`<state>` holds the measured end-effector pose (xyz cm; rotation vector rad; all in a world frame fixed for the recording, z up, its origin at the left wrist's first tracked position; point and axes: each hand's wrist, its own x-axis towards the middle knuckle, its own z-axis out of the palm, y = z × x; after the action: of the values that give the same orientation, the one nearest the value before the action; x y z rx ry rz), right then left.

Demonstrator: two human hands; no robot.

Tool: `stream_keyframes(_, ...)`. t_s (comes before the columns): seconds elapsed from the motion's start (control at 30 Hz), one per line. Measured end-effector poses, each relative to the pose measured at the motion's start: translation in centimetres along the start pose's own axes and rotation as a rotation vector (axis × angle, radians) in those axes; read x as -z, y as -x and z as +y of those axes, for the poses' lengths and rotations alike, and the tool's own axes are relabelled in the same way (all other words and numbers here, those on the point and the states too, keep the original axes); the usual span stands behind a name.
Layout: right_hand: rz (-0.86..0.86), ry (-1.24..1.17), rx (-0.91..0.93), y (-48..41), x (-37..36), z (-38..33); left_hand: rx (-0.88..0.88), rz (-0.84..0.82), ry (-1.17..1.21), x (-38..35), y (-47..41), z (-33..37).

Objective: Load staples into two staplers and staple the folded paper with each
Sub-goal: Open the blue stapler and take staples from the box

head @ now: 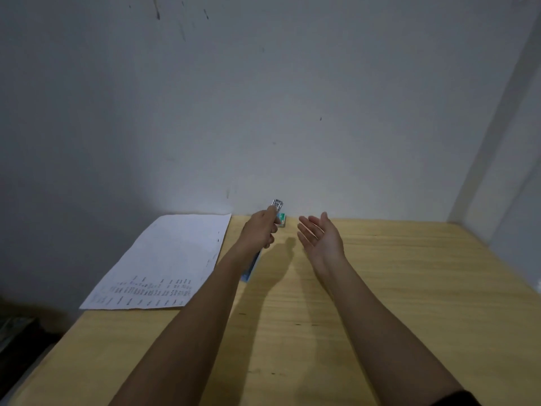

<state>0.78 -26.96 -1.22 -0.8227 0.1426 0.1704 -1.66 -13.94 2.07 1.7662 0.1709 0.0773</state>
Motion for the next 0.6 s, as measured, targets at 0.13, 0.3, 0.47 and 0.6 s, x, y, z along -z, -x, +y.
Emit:
stream_keyframes(0.13, 0.027, -0.131, -0.107, -0.1, 0.0, 0.0, -0.229, -0.002, -0.461, -0.3, 0.4, -1.1)
stream_keyframes(0.3, 0.078, -0.244, -0.185, 0.0, -0.5, 0.1, -0.461, 0.034, -0.99, -0.8, 1.1, -0.5)
stream_keyframes(0.47, 0.124, -0.37, -0.268, 0.1, -0.4, 0.3, -0.723, 0.102, -1.217, -1.8, 1.5, -0.2)
stream_keyframes(0.6, 0.19, -0.443, -0.319, -1.2, 0.1, 1.0, -0.894, 0.099, -1.34, -2.5, 1.4, 0.2)
